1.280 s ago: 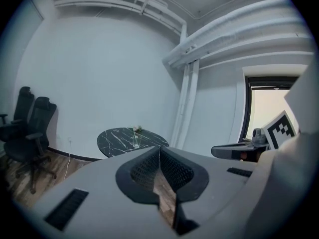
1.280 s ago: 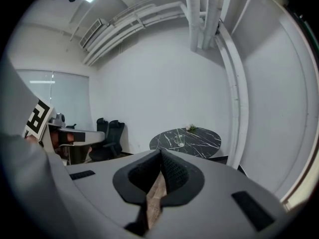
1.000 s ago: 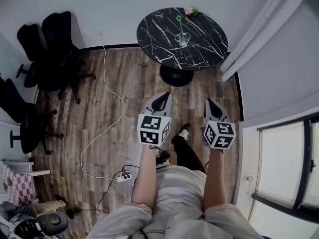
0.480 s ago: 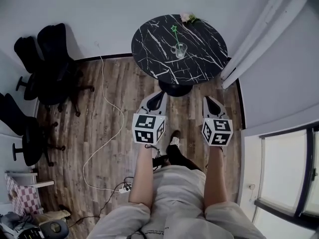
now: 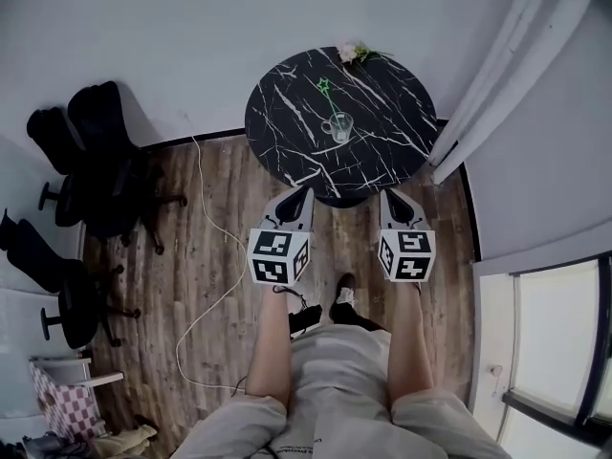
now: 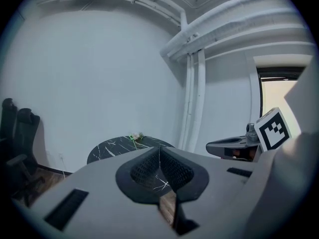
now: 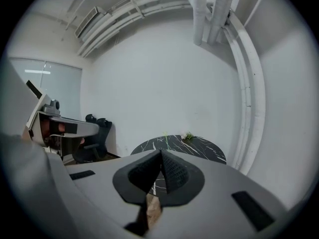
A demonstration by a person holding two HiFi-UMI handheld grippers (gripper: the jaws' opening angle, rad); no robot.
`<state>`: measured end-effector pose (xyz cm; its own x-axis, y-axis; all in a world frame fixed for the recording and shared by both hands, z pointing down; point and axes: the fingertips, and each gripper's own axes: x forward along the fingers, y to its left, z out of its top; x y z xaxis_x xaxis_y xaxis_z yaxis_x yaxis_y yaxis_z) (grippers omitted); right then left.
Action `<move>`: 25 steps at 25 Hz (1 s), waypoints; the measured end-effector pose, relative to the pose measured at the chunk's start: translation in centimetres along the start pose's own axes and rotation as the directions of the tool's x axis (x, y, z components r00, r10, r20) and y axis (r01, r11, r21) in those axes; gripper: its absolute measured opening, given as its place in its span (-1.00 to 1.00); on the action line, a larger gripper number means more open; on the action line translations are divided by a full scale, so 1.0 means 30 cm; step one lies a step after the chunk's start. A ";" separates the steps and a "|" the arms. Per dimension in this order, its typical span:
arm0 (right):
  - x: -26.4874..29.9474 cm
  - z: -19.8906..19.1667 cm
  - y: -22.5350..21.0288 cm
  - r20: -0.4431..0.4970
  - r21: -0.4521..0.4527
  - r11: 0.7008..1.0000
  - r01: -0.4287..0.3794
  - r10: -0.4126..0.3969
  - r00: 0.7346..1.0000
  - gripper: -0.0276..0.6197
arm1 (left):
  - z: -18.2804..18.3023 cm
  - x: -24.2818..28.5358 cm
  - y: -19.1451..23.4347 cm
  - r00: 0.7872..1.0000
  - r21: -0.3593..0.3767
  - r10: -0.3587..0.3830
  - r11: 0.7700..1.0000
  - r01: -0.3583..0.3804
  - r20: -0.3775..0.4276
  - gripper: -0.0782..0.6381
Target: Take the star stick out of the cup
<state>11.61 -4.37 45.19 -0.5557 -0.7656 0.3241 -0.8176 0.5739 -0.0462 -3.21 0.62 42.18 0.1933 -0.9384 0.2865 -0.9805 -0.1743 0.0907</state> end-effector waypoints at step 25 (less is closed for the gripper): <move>0.661 0.121 -0.104 0.010 0.123 0.979 -0.160 0.160 0.987 -0.81 | 0.065 0.420 0.456 0.986 -0.084 0.164 0.983 -0.166 -0.025 -0.72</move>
<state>2.61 -22.39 48.34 -0.6806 -0.6671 0.3029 -0.7307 0.6485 -0.2134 -14.25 -14.17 45.17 0.0305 -0.9464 0.3216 -0.9925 0.0093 0.1215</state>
